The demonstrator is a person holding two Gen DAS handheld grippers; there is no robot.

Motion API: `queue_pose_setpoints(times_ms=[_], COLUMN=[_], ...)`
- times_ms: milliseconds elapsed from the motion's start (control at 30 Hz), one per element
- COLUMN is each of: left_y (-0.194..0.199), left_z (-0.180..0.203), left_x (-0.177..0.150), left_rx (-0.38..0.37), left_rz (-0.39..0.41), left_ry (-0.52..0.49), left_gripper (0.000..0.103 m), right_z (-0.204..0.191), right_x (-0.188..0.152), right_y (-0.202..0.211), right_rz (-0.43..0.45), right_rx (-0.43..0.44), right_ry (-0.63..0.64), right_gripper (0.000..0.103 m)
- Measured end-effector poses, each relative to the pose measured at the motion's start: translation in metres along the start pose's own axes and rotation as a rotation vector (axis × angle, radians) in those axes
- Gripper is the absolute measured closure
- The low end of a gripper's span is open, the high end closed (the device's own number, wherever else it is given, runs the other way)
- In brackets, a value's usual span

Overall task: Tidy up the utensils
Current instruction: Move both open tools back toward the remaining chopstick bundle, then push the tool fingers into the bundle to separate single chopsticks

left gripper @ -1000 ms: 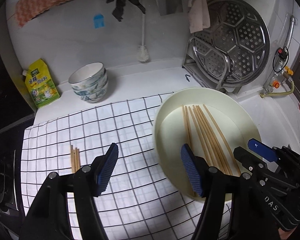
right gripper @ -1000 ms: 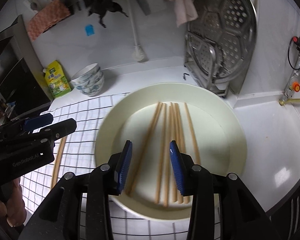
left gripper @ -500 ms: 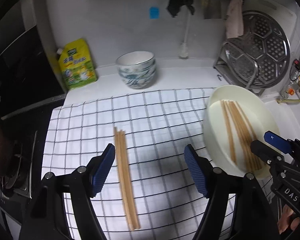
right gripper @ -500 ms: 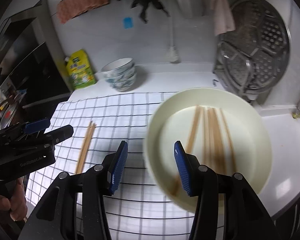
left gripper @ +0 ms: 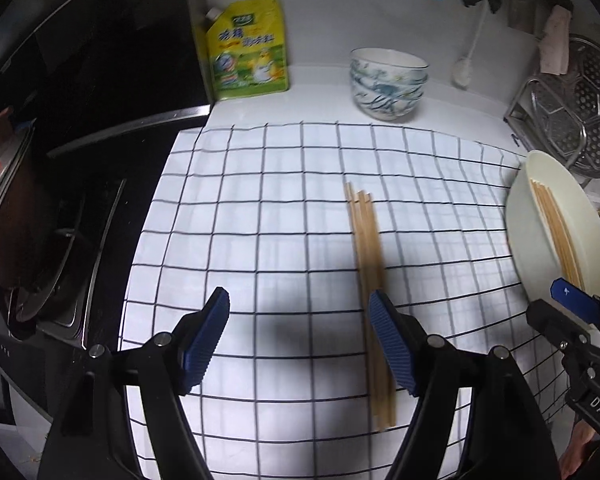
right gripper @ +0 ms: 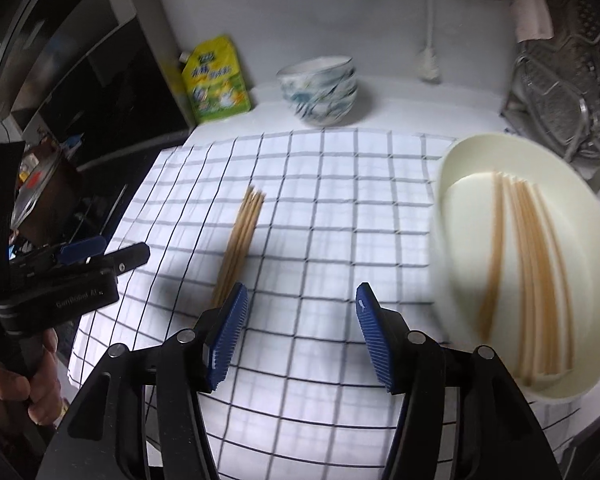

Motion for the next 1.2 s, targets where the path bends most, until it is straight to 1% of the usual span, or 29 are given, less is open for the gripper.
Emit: queue_pose_setpoints(times_ms=[67, 233, 333, 467, 600, 767, 1200], left_y=[-0.003, -0.011, -0.017, -0.027, -0.033, -0.039, -0.044], left_z=[-0.008, -0.024, -0.028, -0.034, -0.038, -0.045, -0.049], left_x=[-0.002, -0.007, -0.010, -0.015, -0.019, -0.022, -0.023], left_rx=[-0.001, -0.007, -0.009, -0.013, -0.020, -0.024, -0.033], left_rz=[-0.002, -0.013, -0.022, -0.035, -0.046, -0.058, -0.068], left_ry=[0.002, 0.001, -0.001, -0.011, -0.015, -0.018, -0.029], left_gripper=[0.028, 0.027, 0.022, 0.022, 0.022, 0.022, 0.022], right_z=[-0.008, -0.023, -0.030, -0.037, -0.044, -0.052, -0.063], right_x=[-0.004, -0.015, -0.020, -0.027, -0.030, -0.029, -0.031], right_y=[-0.010, -0.036, -0.048, -0.065, -0.078, -0.085, -0.093], right_rz=[-0.019, -0.068, -0.084, -0.112, -0.122, -0.113, -0.145], right_rx=[0.010, 0.024, 0.024, 0.017, 0.006, -0.014, -0.043], right_ry=[-0.001, -0.018, -0.020, -0.025, -0.021, -0.016, 0.010], right_gripper=[0.049, 0.049, 0.049, 0.049, 0.049, 0.049, 0.049])
Point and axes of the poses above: each gripper's, at about its wrist camera, not at the fingertips, and y roughly against the way its jaws point, z to its right, x to its top, the point moved 5 cm from there along -y, roughly the way its jaws point, and after that the axes turned 13 degrees about y, right-handed, at the moved point
